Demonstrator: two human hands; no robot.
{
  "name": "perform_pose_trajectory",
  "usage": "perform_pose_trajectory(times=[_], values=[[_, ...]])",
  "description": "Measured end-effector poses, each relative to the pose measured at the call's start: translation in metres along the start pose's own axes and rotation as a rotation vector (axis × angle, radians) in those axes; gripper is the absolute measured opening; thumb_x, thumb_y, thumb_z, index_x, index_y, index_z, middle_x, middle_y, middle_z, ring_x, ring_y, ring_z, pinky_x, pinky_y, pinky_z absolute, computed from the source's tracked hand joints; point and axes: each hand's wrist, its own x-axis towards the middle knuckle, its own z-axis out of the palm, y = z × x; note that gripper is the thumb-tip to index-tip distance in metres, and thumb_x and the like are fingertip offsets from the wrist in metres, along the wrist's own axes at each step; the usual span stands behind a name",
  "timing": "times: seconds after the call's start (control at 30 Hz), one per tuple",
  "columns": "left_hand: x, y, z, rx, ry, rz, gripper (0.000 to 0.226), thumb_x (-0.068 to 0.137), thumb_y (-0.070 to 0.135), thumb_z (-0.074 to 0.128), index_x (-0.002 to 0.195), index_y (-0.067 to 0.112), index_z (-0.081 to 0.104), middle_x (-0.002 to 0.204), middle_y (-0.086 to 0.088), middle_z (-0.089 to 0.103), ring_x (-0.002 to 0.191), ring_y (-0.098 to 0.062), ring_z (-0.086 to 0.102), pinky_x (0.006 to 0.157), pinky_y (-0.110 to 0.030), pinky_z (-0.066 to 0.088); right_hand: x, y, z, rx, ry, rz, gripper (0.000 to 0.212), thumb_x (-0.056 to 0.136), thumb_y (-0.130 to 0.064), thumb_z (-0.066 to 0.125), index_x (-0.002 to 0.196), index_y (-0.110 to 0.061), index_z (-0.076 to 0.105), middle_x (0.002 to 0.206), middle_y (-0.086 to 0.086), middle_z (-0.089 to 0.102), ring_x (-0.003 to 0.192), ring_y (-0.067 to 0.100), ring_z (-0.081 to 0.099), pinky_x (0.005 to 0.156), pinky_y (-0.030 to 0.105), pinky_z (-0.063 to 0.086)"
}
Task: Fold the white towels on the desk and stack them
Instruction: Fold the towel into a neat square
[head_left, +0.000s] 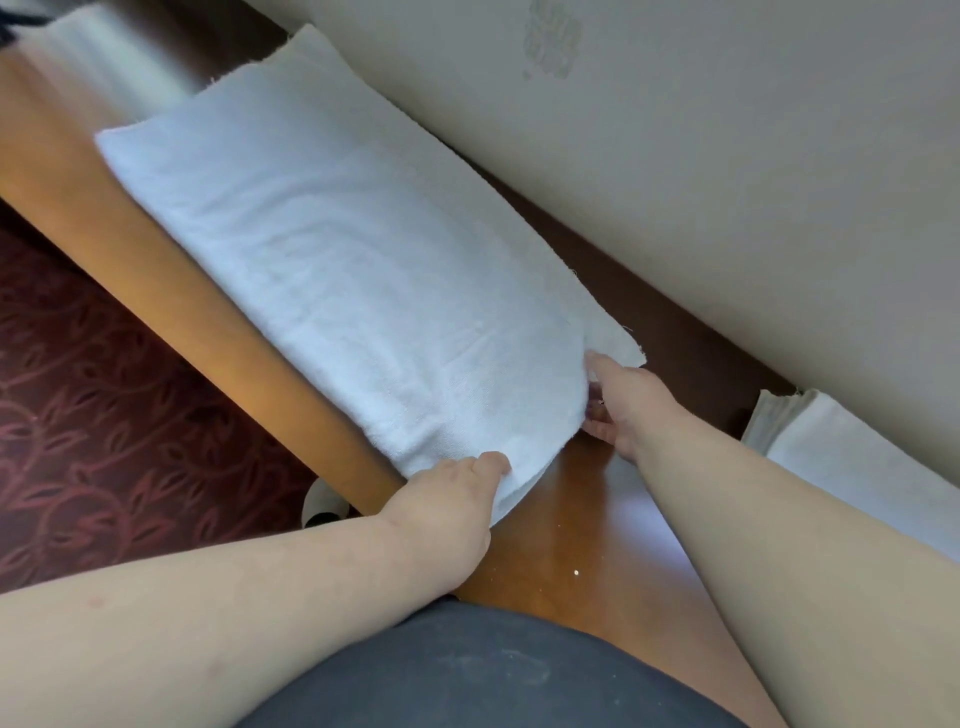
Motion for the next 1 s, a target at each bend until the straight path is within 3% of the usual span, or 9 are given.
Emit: perform_pose_trajectory(times=[0.1, 0.17, 0.23, 0.33, 0.4, 0.57, 0.73, 0.87, 1.0], values=[[0.001, -0.002, 0.0, -0.042, -0.044, 0.018, 0.059, 0.085, 0.011, 0.049, 0.139, 0.028, 0.03, 0.111, 0.005, 0.052, 0.101, -0.016, 0.048, 0.082, -0.028, 0.042, 0.003, -0.007, 0.007, -0.3, 0.092, -0.077, 0.046, 0.078, -0.059, 0.074, 0.101, -0.021, 0.061, 0.095, -0.004, 0.068, 0.068, 0.011, 0.067, 0.05, 0.023, 0.048], [0.001, -0.002, 0.0, -0.031, -0.06, 0.024, 0.062, 0.085, 0.011, 0.051, 0.14, 0.029, 0.029, 0.114, 0.004, 0.053, 0.104, -0.016, 0.05, 0.083, -0.027, 0.043, 0.004, -0.015, 0.012, -0.235, 0.018, 0.068, 0.04, 0.076, -0.059, 0.077, 0.087, -0.023, 0.064, 0.071, -0.008, 0.061, 0.043, 0.005, 0.05, 0.038, 0.017, 0.032], [0.001, -0.002, -0.001, -0.035, -0.075, 0.025, 0.063, 0.086, 0.011, 0.052, 0.141, 0.03, 0.028, 0.109, 0.007, 0.052, 0.1, -0.015, 0.05, 0.079, -0.025, 0.041, 0.007, -0.026, 0.009, -0.091, -0.074, 0.25, 0.035, 0.078, -0.055, 0.079, 0.077, -0.025, 0.061, 0.058, -0.012, 0.053, 0.039, 0.004, 0.033, 0.041, 0.016, 0.021], [0.002, -0.002, -0.003, -0.043, -0.083, 0.024, 0.064, 0.086, 0.011, 0.053, 0.142, 0.03, 0.028, 0.105, 0.01, 0.05, 0.094, -0.014, 0.049, 0.077, -0.025, 0.04, 0.008, -0.035, 0.0, 0.009, -0.259, 0.346, 0.019, 0.088, -0.041, 0.075, 0.087, -0.025, 0.066, 0.071, -0.01, 0.065, 0.052, 0.008, 0.05, 0.066, 0.023, 0.046], [0.002, -0.003, -0.003, -0.033, -0.091, 0.016, 0.064, 0.086, 0.011, 0.053, 0.143, 0.029, 0.029, 0.105, 0.009, 0.051, 0.095, -0.014, 0.048, 0.079, -0.025, 0.041, 0.004, -0.032, -0.001, 0.006, -0.312, 0.331, 0.014, 0.093, -0.027, 0.07, 0.105, -0.019, 0.068, 0.09, -0.003, 0.073, 0.068, 0.015, 0.066, 0.096, 0.044, 0.052], [0.0, -0.003, -0.008, 0.001, -0.113, -0.016, 0.058, 0.086, 0.014, 0.05, 0.139, 0.029, 0.033, 0.1, 0.009, 0.05, 0.091, -0.015, 0.048, 0.074, -0.026, 0.04, 0.006, -0.025, 0.002, 0.136, -0.236, 0.136, 0.041, 0.092, -0.01, 0.07, 0.131, -0.009, 0.058, 0.115, 0.011, 0.074, 0.103, 0.026, 0.072, 0.093, 0.045, 0.056], [-0.002, 0.003, -0.015, 0.294, -0.043, 0.015, 0.017, 0.089, 0.03, 0.048, 0.102, 0.021, 0.043, 0.09, 0.004, 0.056, 0.082, -0.02, 0.049, 0.069, -0.033, 0.031, 0.021, -0.032, -0.023, -0.129, 0.061, -0.225, 0.046, 0.083, -0.022, 0.082, 0.116, -0.021, 0.05, 0.117, 0.001, 0.06, 0.095, 0.017, 0.065, 0.074, 0.035, 0.057], [0.001, 0.011, -0.013, 0.425, -0.094, 0.014, 0.014, 0.088, 0.029, 0.048, 0.092, 0.02, 0.038, 0.077, 0.002, 0.047, 0.076, -0.022, 0.045, 0.069, -0.035, 0.028, 0.035, -0.032, -0.04, -0.733, 0.192, -0.422, 0.038, 0.085, -0.042, 0.075, 0.113, -0.024, 0.057, 0.107, -0.002, 0.062, 0.08, 0.01, 0.057, 0.07, 0.027, 0.044], [0.004, 0.016, -0.012, 0.601, -0.202, 0.04, 0.018, 0.093, 0.031, 0.04, 0.081, 0.019, 0.048, 0.077, 0.0, 0.046, 0.079, -0.022, 0.042, 0.075, -0.037, 0.026, 0.044, -0.026, -0.034, -1.037, 0.224, -0.382, 0.049, 0.093, -0.05, 0.062, 0.127, -0.015, 0.06, 0.127, 0.013, 0.053, 0.11, 0.032, 0.05, 0.085, 0.035, 0.042]])
